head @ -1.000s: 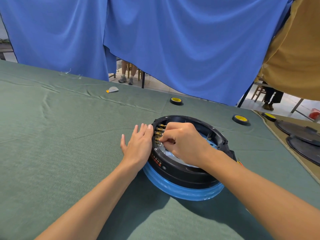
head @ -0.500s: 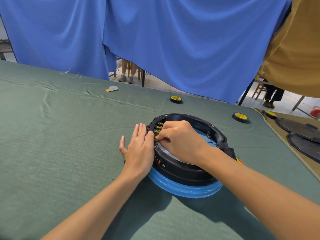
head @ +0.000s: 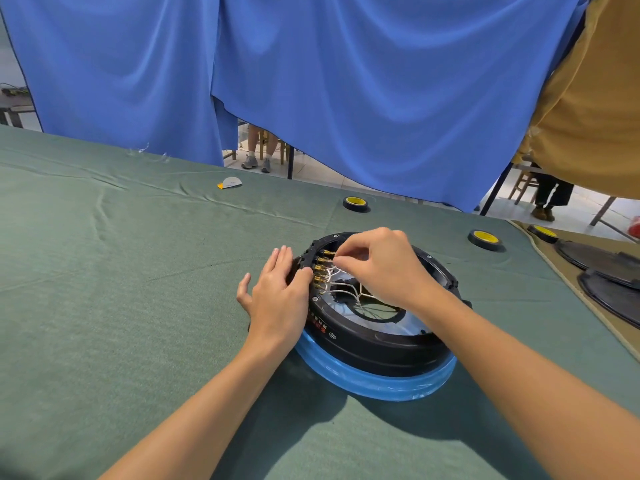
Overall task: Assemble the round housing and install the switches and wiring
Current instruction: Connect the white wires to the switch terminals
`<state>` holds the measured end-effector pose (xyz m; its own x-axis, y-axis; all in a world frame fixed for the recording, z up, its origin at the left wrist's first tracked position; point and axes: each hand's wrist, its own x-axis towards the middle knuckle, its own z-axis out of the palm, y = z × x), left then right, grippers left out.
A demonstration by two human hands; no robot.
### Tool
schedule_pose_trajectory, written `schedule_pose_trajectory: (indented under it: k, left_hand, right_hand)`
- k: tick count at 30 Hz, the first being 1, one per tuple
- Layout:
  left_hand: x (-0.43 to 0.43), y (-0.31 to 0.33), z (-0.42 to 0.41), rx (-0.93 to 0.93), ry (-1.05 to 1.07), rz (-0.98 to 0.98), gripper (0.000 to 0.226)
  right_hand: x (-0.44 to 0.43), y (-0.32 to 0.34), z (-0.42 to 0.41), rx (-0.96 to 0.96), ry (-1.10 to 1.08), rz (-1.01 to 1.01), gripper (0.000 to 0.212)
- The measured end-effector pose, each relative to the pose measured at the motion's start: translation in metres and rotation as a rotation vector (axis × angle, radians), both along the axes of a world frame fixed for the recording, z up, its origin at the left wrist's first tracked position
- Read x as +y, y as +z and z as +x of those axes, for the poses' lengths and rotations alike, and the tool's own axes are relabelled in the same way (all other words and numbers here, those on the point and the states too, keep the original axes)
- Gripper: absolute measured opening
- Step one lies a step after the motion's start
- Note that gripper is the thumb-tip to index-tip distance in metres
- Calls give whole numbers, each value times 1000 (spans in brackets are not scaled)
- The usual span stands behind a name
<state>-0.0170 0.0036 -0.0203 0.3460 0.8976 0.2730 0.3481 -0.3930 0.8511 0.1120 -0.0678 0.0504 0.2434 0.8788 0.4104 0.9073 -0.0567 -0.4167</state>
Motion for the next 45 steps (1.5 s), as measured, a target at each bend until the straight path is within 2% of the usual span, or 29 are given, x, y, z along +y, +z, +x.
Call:
schedule_pose_trajectory:
  k: [3, 6, 9, 11, 20, 24, 27, 30, 33, 35, 38, 39, 42, 45]
  left_hand:
    - [-3, 7, -3, -86, -33, -45, 67]
    - [-2, 8, -4, -120, -46, -36, 63]
    - [1, 4, -4, -93, -68, -17, 50]
    - [4, 1, -3, -82, -58, -5, 36]
    - [3, 0, -3, -75, -38, -37, 36]
    - [-1, 5, -6, -94, -55, -70, 59]
    - [-2, 7, -7, -66, -20, -75, 39]
    - [-3, 9, -9, -47, 15, -32, 37]
    - [-2, 17, -15, -81, 46, 92, 33]
    - [-4, 28, -12, -104, 45, 241, 24]
    - [-11, 47, 1, -39, 3, 447, 20]
    - [-13, 53, 6, 6, -34, 501, 19]
    - [-18, 70, 20, 213, -232, 593, 21]
    - [-24, 81, 36, 442, -411, 599, 27]
  right_hand:
    - [8, -2, -2, 78, -64, -149, 13]
    - [14, 0, -5, 176, -91, -188, 12]
    - [14, 4, -7, 251, -106, -238, 8]
    - [16, 3, -9, 230, -125, -246, 7]
    - [23, 0, -28, 132, -252, -209, 11]
    - [18, -1, -28, 125, -213, -188, 14]
    - [6, 4, -21, 119, -137, -173, 16]
    - [-18, 14, -1, 62, -129, -109, 19]
    - [-47, 17, 30, -31, -305, 9, 17]
    - [-67, 12, 51, 26, -445, 56, 17]
    - [-85, -9, 63, 224, -571, -59, 41]
    - [-88, -17, 63, 277, -578, -67, 40]
    - [-91, -29, 63, 400, -518, 63, 18]
    - [-90, -28, 69, 441, -425, 76, 20]
